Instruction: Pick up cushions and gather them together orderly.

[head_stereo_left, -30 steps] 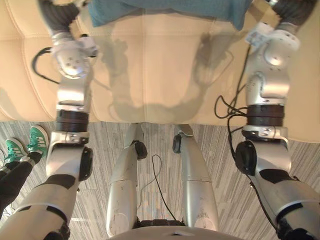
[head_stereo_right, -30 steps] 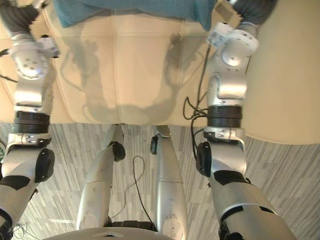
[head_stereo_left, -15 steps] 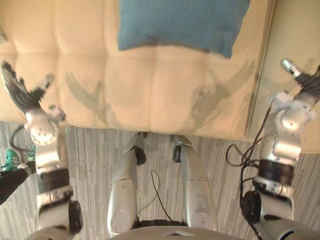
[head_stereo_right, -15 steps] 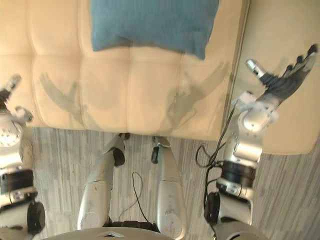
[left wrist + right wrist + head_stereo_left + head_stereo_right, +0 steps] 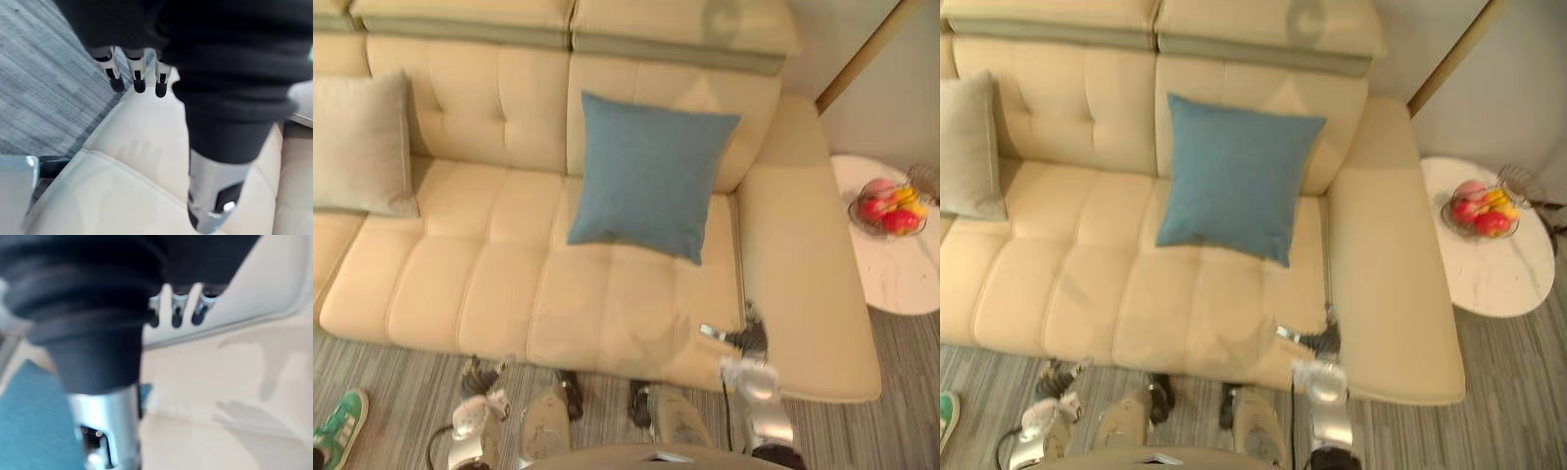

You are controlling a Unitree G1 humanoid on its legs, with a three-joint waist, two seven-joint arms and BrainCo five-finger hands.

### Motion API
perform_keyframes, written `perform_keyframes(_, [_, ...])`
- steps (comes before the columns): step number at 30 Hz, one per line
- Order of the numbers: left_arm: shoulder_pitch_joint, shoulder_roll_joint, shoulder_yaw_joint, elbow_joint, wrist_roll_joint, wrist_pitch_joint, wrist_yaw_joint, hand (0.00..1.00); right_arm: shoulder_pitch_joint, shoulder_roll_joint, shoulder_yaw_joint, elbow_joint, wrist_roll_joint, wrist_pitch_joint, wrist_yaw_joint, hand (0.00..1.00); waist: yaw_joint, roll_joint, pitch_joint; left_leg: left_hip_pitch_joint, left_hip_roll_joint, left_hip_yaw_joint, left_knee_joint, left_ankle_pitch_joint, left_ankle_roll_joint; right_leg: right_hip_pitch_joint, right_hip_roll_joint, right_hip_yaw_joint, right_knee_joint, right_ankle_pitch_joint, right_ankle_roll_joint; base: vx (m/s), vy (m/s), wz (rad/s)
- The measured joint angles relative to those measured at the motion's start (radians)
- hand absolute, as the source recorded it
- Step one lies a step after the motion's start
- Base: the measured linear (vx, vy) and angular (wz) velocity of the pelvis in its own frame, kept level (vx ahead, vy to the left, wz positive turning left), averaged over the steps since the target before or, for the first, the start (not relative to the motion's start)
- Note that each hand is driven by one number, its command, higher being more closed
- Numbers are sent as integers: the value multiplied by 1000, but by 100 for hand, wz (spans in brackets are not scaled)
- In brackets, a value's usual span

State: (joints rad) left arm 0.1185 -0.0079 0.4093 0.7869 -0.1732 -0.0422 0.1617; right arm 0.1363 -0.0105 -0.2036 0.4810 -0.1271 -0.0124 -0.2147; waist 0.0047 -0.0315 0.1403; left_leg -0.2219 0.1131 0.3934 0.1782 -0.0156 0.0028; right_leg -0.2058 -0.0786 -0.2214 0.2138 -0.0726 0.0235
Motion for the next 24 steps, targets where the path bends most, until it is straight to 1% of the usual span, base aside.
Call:
perform_keyframes(1, [4,-14,18,34,1,3,4,0,11,10,-12,65,-10,7,13,0,0,3,-20,30,-7,1,-24,3,-3,31,1,-1,-25,6,1,104,4,1])
perform_keyframes(3, [6,-30,27,71,3,8,10,0,23,12,-20,135,-29,17,25,0,1,7,-38,68,-17,1,-51,8,-5,66,0,-1,-48,22,10,110,7,-2])
perform_keyframes(5, [3,-51,27,107,33,22,15,0,40,35,-58,214,-28,26,32,0,3,11,-47,133,-28,18,-83,17,0,111,-1,15,-63,29,14,102,15,-19])
perform_keyframes(8, [-8,-51,20,121,66,23,21,0,38,57,-76,252,-2,35,33,0,4,12,-52,168,-36,42,-118,30,2,122,0,40,-64,42,27,32,17,-29])
perform_keyframes(10, [-15,-51,19,128,79,23,24,0,30,60,-75,252,17,37,32,0,4,11,-52,173,-31,66,-115,30,2,118,3,56,-65,64,35,-21,29,-35])
perform_keyframes(11, [-17,-51,18,127,80,23,28,0,29,60,-74,252,21,37,32,0,6,11,-52,173,-23,78,-106,25,8,116,7,54,-68,80,40,-82,21,-29])
perform_keyframes(12, [-18,-54,18,126,80,23,31,0,28,59,-74,252,23,37,31,0,8,15,-51,170,-4,96,-99,21,18,115,13,54,-72,99,43,-156,9,-41])
perform_keyframes(13, [-17,-57,18,123,81,23,37,0,20,55,-73,251,23,37,31,0,20,25,-41,163,20,119,-86,15,33,87,5,9,29,57,4,-171,-4,-41])
perform_keyframes(14, [-16,-56,18,124,83,24,42,0,18,53,-73,253,24,37,31,0,24,22,-43,162,34,125,-82,14,33,64,-10,-25,140,20,-7,-180,-33,-36])
perform_keyframes(15, [-13,-49,11,120,90,24,51,0,18,51,-73,253,24,36,30,0,27,30,-40,157,59,121,-68,12,29,46,-35,-59,313,-26,2,-151,-65,-10])
perform_keyframes(16, [-6,-42,-2,103,93,25,55,0,20,53,-71,256,24,36,30,0,29,20,-44,148,76,107,-57,10,27,51,-66,-66,479,-58,27,-139,-86,7])
perform_keyframes(18, [7,-27,-23,86,98,27,56,0,21,55,-70,290,24,35,29,0,28,-5,-59,134,77,84,-56,18,27,75,-101,-49,614,-72,54,-126,-153,25])
perform_keyframes(19, [8,-20,-31,85,98,31,57,0,17,55,-69,316,24,34,29,0,29,-18,-67,111,76,68,-55,43,28,101,-109,-16,633,-56,83,-183,-253,36])
perform_keyframes(20, [6,-9,-32,84,98,34,59,0,3,54,-64,350,23,34,29,0,35,-41,-75,64,68,44,-34,85,20,160,-104,17,506,-29,153,-165,-238,29])
perform_keyframes(21, [4,-9,-31,85,98,36,61,0,-6,51,-63,362,23,35,28,0,36,-48,-76,52,68,39,-23,93,16,179,-90,19,468,-62,164,-150,-194,16])
perform_keyframes(22, [2,-13,-26,79,97,38,72,0,-22,39,-55,368,24,41,25,0,52,-46,-78,25,76,24,-14,123,14,215,-65,11,371,-125,133,-202,-241,-12])
perform_keyframes(23, [4,-23,-32,64,96,37,79,0,-41,27,-36,364,24,38,15,0,70,-29,-81,0,93,18,-17,150,-7,247,-29,2,264,-173,104,-224,-235,-22])
perform_keyframes(24, [8,-24,-45,65,95,37,84,0,-55,11,-32,364,24,36,12,0,77,-18,-80,-12,103,18,-22,160,-21,263,-13,-6,202,-189,85,-302,-277,-28])
